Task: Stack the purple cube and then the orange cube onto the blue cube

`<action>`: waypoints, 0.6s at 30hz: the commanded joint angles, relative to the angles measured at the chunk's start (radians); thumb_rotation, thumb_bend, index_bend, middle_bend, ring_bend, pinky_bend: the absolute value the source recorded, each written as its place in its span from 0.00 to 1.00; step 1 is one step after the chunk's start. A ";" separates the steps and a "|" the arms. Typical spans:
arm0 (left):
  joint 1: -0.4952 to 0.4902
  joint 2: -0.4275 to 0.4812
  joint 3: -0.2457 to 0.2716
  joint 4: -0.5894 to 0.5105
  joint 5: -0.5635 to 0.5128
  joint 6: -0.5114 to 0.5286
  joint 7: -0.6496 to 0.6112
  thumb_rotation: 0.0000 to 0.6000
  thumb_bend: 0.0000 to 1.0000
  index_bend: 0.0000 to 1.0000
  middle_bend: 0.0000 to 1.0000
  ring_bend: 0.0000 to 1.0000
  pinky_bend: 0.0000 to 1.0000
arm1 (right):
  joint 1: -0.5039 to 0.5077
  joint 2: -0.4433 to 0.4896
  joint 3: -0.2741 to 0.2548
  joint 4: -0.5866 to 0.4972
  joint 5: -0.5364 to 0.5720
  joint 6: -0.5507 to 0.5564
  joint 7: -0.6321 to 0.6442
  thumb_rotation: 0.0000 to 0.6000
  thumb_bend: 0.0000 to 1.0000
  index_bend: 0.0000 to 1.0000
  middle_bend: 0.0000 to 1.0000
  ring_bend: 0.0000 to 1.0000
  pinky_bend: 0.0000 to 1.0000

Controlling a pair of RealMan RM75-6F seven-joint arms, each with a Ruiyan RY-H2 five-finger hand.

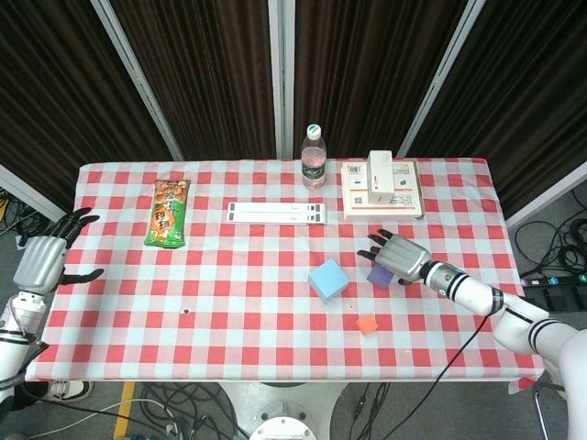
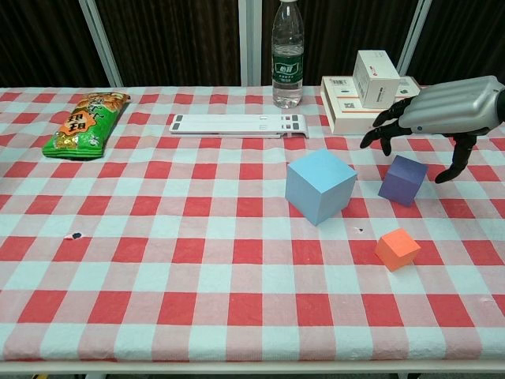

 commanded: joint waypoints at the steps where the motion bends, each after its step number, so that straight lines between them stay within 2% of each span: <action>1: 0.001 -0.003 0.000 0.006 -0.001 -0.001 -0.005 1.00 0.00 0.24 0.22 0.16 0.29 | 0.004 -0.002 -0.004 -0.004 -0.004 0.005 0.001 1.00 0.06 0.11 0.27 0.06 0.10; 10: 0.004 -0.009 0.001 0.025 -0.002 0.001 -0.015 1.00 0.00 0.24 0.22 0.16 0.29 | 0.003 -0.011 -0.021 -0.001 -0.005 0.016 0.004 1.00 0.07 0.11 0.27 0.06 0.10; 18: 0.006 -0.020 0.004 0.043 -0.007 -0.009 -0.015 1.00 0.00 0.24 0.22 0.16 0.29 | 0.003 -0.045 -0.032 0.050 -0.002 0.011 0.019 1.00 0.10 0.11 0.28 0.06 0.10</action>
